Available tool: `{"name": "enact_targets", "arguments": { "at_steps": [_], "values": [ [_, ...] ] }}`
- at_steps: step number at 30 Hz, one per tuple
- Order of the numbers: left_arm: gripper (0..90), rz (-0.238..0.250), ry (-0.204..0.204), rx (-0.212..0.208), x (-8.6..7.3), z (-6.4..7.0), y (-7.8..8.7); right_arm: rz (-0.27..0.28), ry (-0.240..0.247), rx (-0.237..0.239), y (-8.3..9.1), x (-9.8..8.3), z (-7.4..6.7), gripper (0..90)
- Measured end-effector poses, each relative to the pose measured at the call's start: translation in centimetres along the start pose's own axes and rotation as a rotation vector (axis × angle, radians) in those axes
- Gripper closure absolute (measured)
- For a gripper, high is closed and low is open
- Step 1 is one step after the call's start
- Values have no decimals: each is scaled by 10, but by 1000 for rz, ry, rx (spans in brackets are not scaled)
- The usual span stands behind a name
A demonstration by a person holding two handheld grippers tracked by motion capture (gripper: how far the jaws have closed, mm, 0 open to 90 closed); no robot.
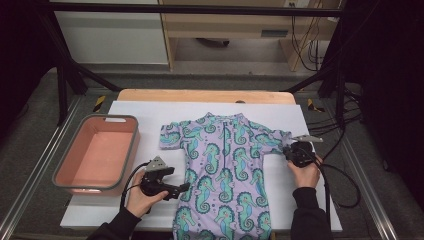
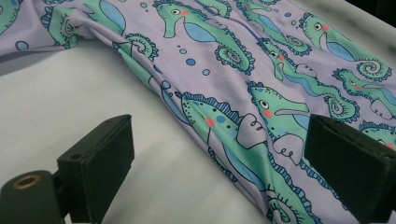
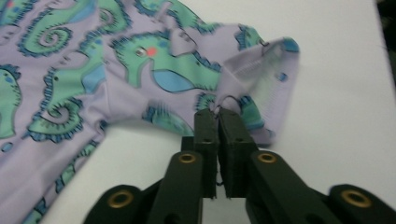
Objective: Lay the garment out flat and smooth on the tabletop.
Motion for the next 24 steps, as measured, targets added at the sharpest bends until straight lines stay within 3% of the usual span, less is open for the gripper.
{"name": "enact_targets", "arguments": {
  "at_steps": [2,5,8,11,14,19,24],
  "values": [
    [85,0,0,0,0,0,0,13,-13,-23,6,-1,2,757],
    [84,-4,-1,1,0,0,-1,75,19,-11,10,2,6,683],
    [83,-2,-1,2,0,0,-1,106,25,-29,5,7,11,517],
    [82,-3,-2,3,0,-1,0,97,12,-21,-6,11,16,469],
    [82,-5,-1,2,0,-1,0,81,-6,10,-15,11,20,543],
    [83,-5,-4,0,-1,0,-1,-8,15,62,-22,2,20,866],
    [79,-1,-7,0,0,0,1,-18,-25,18,-16,4,30,885]
  ]
}}
Point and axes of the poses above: each handheld gripper's, and its own axes: y roughly backward along the jaws, x roughly out of its top, z roughly to its right, the point moved 3 cm from there along -y, roughly forward along the jaws
